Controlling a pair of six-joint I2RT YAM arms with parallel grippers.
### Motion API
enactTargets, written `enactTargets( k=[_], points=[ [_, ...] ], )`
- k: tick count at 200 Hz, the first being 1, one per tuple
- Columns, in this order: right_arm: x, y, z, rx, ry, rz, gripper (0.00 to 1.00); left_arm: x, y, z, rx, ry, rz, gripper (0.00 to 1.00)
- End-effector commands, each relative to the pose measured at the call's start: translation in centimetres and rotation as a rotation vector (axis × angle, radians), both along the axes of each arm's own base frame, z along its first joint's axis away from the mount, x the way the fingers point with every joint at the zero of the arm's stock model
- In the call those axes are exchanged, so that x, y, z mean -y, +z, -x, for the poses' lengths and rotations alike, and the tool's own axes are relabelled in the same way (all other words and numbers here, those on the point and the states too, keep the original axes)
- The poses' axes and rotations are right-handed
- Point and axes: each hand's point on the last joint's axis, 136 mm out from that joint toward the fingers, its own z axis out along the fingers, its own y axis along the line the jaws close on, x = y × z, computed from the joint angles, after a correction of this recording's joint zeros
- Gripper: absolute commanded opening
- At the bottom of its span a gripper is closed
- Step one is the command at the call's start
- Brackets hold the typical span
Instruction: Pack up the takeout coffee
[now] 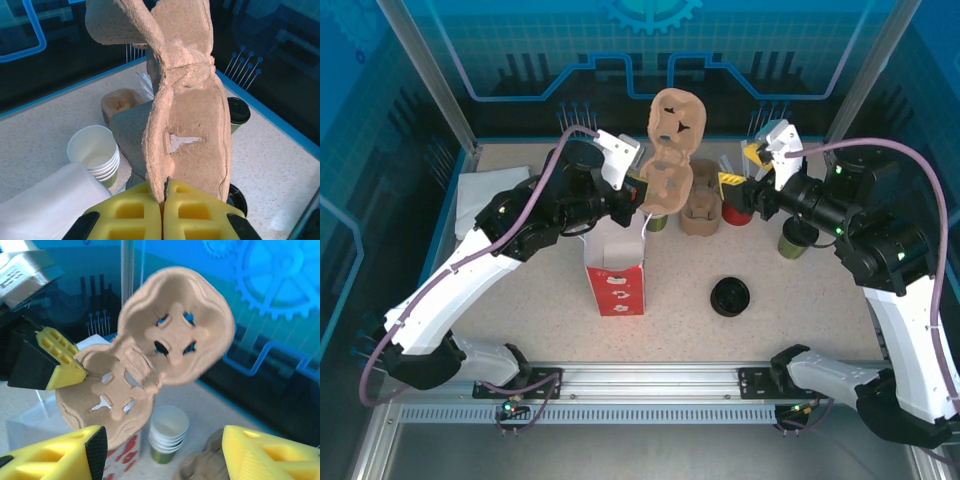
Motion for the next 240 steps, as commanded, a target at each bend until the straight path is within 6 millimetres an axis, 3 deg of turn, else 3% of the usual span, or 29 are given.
enactTargets(
  k=[1,62,119,179,240],
  points=[
    [-1.7,0.9,0.0,0.197,0.084,0.210,0.66,-0.6,1.3,0.2,0.069,0.027,-0.039,0.00],
    [-5.5,-0.8,-2.2,0.352,0.123,0.543,0.78,0.9,1.7,0.8,0.064,-0.006,0.002,0.00],
    [-6.2,-2.8,-4.8,0.325,0.074,0.658,0.78,1.4,1.9,1.2,0.055,-0.023,0.021,0.00],
    [-7.1,-4.4,-5.7,0.283,0.087,0.676,0.59,1.6,2.1,1.3,0.056,-0.031,0.029,0.00],
    [-7.5,-4.6,-5.7,0.263,0.103,0.650,0.47,1.6,2.0,1.3,0.054,-0.033,0.023,0.00]
  ],
)
